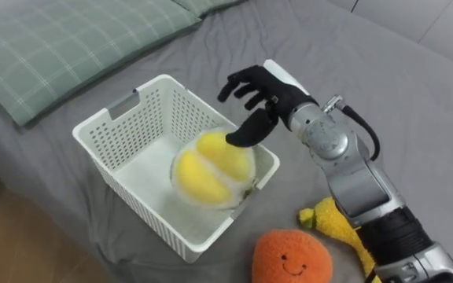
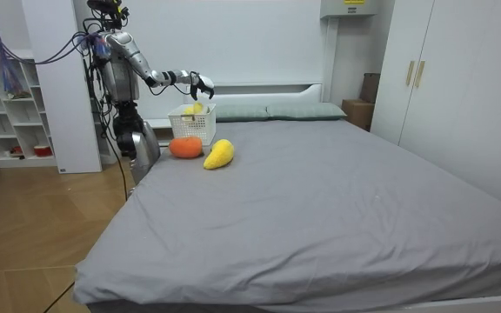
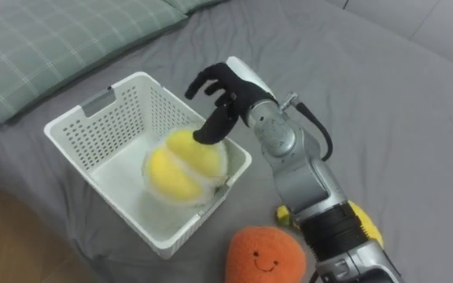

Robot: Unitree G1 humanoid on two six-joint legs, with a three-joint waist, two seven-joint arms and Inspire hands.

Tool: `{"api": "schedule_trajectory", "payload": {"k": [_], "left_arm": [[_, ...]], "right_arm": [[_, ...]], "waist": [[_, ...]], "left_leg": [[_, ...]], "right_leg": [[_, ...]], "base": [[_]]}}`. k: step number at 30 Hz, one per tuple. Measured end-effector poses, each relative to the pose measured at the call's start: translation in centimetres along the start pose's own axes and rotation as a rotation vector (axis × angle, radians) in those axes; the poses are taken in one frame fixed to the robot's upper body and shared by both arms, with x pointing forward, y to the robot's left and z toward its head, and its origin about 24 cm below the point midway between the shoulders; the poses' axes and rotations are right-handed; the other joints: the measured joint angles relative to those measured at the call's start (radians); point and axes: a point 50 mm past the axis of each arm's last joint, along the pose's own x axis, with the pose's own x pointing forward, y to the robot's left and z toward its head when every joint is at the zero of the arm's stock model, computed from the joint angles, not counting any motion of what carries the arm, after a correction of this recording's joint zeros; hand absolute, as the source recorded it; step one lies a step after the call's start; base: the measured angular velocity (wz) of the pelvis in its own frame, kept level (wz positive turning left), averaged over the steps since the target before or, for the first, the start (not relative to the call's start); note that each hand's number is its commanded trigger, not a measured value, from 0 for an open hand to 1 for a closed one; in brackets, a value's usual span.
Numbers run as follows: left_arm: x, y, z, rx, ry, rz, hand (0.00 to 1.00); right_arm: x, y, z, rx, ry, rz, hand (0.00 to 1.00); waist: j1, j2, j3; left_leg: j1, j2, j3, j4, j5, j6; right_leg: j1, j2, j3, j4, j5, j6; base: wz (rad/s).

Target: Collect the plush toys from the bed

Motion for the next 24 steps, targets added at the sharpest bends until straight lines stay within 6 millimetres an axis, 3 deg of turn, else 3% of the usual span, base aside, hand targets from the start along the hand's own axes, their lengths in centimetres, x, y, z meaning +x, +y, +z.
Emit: {"api": "schedule_trajectory", "payload": {"k": [9,15,24], "left_arm": [[0.0,0.0,0.0,0.0,0.002,0.001,0.0],[0.0,-0.1,0.0,0.003,0.006,-0.004,0.0],[0.0,0.1,-0.5,0.008,0.016,0.004,0.0]], "right_arm": [[0.0,-0.1,0.0,0.013,-0.002,-0.009,0.0],[-0.1,-0.3,-0.2,0.007,0.004,-0.012,0.0],[-0.7,-2.5,-2.0,0.003,0.056,-0.075,0.0]], "waist": [[-0.014,0.001,0.0007],[-0.043,0.003,0.0013],[-0.088,0.006,-0.0005]], "left_leg": [[-0.001,-0.001,-0.002,0.0,0.0,0.0],[-0.001,-0.001,-0.001,0.0,0.0,0.001],[0.018,0.004,0.026,-0.014,0.004,0.001]], "right_leg": [[0.0,0.0,0.002,0.0,0.0,0.001],[-0.001,0.0,0.004,-0.001,0.0,0.001],[0.001,0.001,0.034,0.0,0.0,0.001]], "base": [[0.0],[0.0],[-0.09]]}}
